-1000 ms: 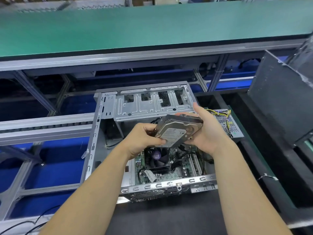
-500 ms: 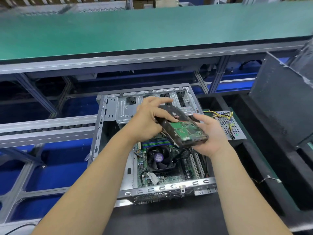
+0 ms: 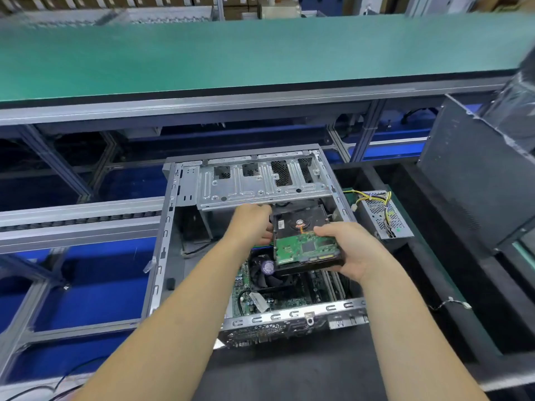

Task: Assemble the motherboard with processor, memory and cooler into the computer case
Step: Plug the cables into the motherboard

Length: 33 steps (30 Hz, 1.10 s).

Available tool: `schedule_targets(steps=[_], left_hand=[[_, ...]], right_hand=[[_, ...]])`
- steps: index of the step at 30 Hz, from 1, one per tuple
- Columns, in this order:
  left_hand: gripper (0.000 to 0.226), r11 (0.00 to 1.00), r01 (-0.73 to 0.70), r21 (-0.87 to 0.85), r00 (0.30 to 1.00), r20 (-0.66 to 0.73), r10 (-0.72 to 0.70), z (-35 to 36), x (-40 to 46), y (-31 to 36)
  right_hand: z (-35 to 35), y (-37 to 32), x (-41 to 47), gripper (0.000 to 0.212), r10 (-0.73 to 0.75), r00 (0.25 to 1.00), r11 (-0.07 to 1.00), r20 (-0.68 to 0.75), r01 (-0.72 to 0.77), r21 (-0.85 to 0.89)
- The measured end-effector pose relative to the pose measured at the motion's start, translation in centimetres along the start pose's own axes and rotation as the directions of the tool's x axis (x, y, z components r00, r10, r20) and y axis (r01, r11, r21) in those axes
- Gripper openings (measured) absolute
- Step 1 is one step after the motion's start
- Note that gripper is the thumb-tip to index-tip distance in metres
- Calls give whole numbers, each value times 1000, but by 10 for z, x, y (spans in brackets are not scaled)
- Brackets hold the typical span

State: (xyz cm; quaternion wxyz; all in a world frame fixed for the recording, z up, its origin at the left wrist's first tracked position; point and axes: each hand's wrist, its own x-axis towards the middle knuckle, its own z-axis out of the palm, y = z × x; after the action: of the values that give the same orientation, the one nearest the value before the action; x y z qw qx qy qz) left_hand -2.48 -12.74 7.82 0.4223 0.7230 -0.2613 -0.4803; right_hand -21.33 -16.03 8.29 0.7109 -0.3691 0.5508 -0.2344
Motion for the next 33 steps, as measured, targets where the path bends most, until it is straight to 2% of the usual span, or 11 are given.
schedule_targets(steps=[3,5,8,10,12,17,20,23,27,31,33], left_hand=[[8,998,60,-21,998,18,-59,9,1,-9],[13,996,76,-53,997,30,-74,11,3,-14],[26,997,65,35,994,82,-68,9,6,-19],[33,990,137,-17,981,140,-134,8,5,-21],[27,967,223,-121,953,238,-190,6,3,-21],[16,937,280,-208,899,398,-180,0,5,-25],[12,918,296,-263,903,391,-179,4,7,-24],[8,888,314,-336,901,400,-168,10,7,-27],[6,855,325,-405,901,406,-150,14,8,-29],[5,851,330,-408,892,430,-140,15,10,-28],[9,856,333,-395,886,442,-141,15,11,-27]], right_hand=[[9,13,4,25,-25,1000,997,-11,26,69],[10,19,8,24,-42,999,992,-7,43,121],[11,22,16,35,-44,999,987,-16,46,153],[13,20,21,44,-33,999,984,-17,35,173],[16,17,23,48,-16,1000,982,-22,20,188],[17,17,30,38,-3,998,984,-56,13,177],[22,14,31,40,8,994,980,-108,13,199],[30,9,33,40,5,978,991,-209,22,129],[33,10,33,8,10,961,991,-275,27,130],[34,16,33,1,16,947,978,-321,52,200],[34,19,32,10,27,943,968,-333,59,244]])
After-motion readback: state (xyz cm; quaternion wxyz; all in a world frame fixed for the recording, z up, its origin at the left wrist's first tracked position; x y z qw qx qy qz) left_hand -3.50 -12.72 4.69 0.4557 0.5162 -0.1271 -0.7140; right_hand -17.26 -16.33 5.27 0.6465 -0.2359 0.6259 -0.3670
